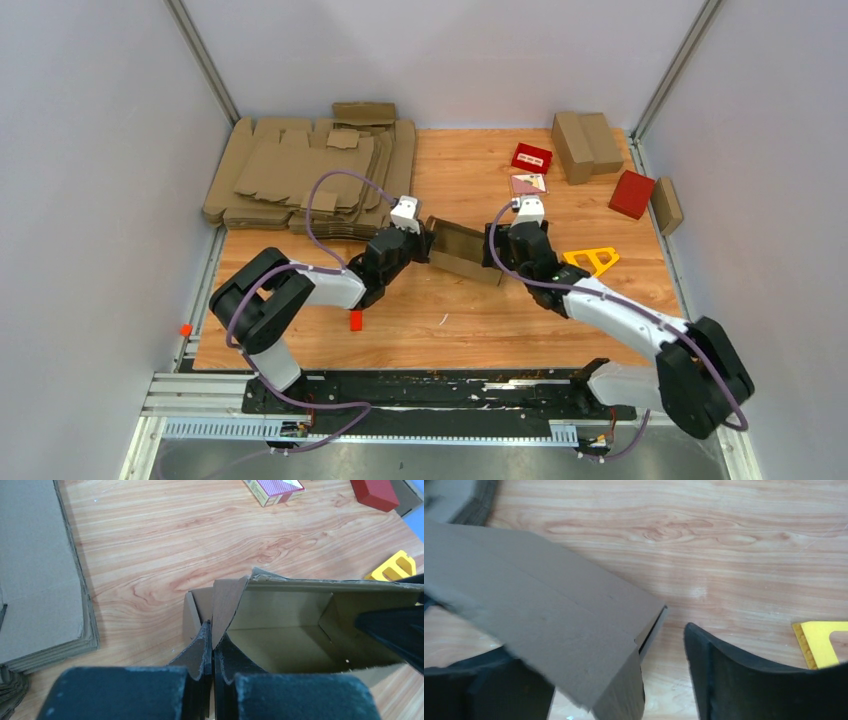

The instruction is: Fold the paper box

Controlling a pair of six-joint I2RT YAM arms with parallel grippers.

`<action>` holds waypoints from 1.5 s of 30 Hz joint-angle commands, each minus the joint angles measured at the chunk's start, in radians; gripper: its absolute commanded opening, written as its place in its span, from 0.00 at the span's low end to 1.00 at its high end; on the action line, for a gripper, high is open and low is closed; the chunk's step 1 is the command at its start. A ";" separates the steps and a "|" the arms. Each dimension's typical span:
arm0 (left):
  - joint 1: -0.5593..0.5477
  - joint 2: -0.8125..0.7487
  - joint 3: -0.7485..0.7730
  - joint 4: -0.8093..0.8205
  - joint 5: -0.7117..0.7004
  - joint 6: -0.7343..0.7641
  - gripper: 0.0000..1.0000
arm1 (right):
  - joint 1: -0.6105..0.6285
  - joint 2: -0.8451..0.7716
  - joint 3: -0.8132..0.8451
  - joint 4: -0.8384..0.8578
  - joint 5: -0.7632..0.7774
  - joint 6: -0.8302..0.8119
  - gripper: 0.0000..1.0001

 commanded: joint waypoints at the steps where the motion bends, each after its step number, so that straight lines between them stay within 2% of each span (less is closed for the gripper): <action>1: -0.011 -0.010 0.021 -0.123 0.002 0.053 0.00 | 0.004 -0.171 0.008 -0.077 -0.125 -0.036 0.98; 6: -0.013 -0.015 0.025 -0.141 -0.004 0.057 0.00 | 0.004 -0.288 0.026 -0.169 -0.188 -0.071 1.00; 11: -0.013 -0.023 0.026 -0.152 -0.003 0.061 0.00 | 0.005 -0.322 0.085 -0.164 -0.325 -0.120 1.00; 19: -0.013 -0.033 0.025 -0.170 -0.016 0.067 0.00 | 0.009 -0.076 0.296 -0.262 -0.361 -0.194 1.00; 23: -0.013 -0.042 0.017 -0.157 0.035 0.090 0.00 | 0.022 0.025 0.342 -0.297 -0.361 -0.217 0.91; 28: -0.013 -0.100 0.003 -0.268 0.069 0.079 0.19 | 0.040 0.068 0.314 -0.296 -0.438 -0.217 0.82; 31: -0.011 -0.146 0.012 -0.439 0.069 0.062 0.36 | 0.079 0.085 0.282 -0.292 -0.403 -0.210 0.81; 34: -0.012 -0.224 -0.041 -0.512 0.089 0.035 0.49 | 0.106 0.113 0.255 -0.285 -0.392 -0.202 0.80; 37: -0.011 -0.349 -0.103 -0.596 0.082 0.009 0.59 | 0.122 0.132 0.236 -0.265 -0.412 -0.200 0.82; 41: -0.011 -0.513 -0.133 -0.783 0.029 -0.017 0.72 | 0.130 0.153 0.230 -0.271 -0.421 -0.200 0.90; 45: 0.009 -0.650 -0.139 -0.879 -0.004 -0.067 0.93 | 0.131 0.183 0.221 -0.272 -0.434 -0.198 0.93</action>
